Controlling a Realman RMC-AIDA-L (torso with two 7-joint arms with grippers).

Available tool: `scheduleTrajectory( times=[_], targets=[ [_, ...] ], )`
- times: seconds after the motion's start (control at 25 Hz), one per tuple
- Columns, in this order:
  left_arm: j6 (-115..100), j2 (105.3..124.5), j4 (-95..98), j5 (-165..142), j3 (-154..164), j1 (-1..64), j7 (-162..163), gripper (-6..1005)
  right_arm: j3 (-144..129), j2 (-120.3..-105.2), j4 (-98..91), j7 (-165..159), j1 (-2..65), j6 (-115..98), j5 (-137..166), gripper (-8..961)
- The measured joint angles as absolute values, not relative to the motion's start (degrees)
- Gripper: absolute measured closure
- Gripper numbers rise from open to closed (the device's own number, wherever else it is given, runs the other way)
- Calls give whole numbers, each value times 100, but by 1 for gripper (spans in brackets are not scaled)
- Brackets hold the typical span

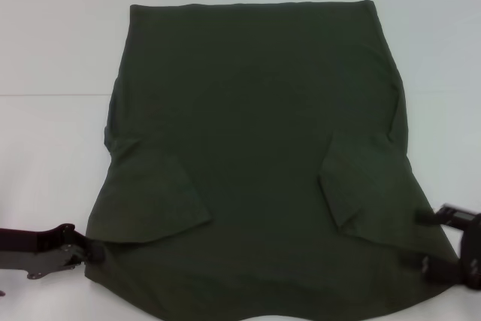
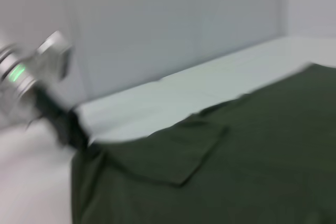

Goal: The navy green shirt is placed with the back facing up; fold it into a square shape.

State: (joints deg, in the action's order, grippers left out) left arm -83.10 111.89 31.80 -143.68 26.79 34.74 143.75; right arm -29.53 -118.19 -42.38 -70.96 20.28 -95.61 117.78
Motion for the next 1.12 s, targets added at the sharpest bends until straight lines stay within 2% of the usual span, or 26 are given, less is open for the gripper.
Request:
scheduleTrajectory(
  times=[0.08,0.28,0.48,0.56,0.76,1.12],
  targets=[
    [-8305,11189,3182,-14366,2675,3473,14345,971,-2803,-11701,-4378,-8073,2094,-9604,11782,70],
    [-8297,11199,3206,-14356,2671,3471,14258,971,-2808,-11293,-4968,-10925,2308,-9636,12059,70],
    [-8311,11165,3218,-14280,2662,3457,14193,971,-2827,-10782,-5134,-13319,2522,-9776,12499,70],
    [-8334,11150,3226,-14242,2662,3456,14161,971,-2812,-10645,-5116,-13886,2608,-9843,12690,71],
    [-8336,11144,3235,-14229,2674,3492,14114,971,-2814,-10531,-5050,-14434,2839,-9856,13623,71],
    [-8277,11128,3235,-14247,2704,3512,14099,970,-3014,-10593,-4846,-14719,3129,-9702,14573,71]
  ],
)
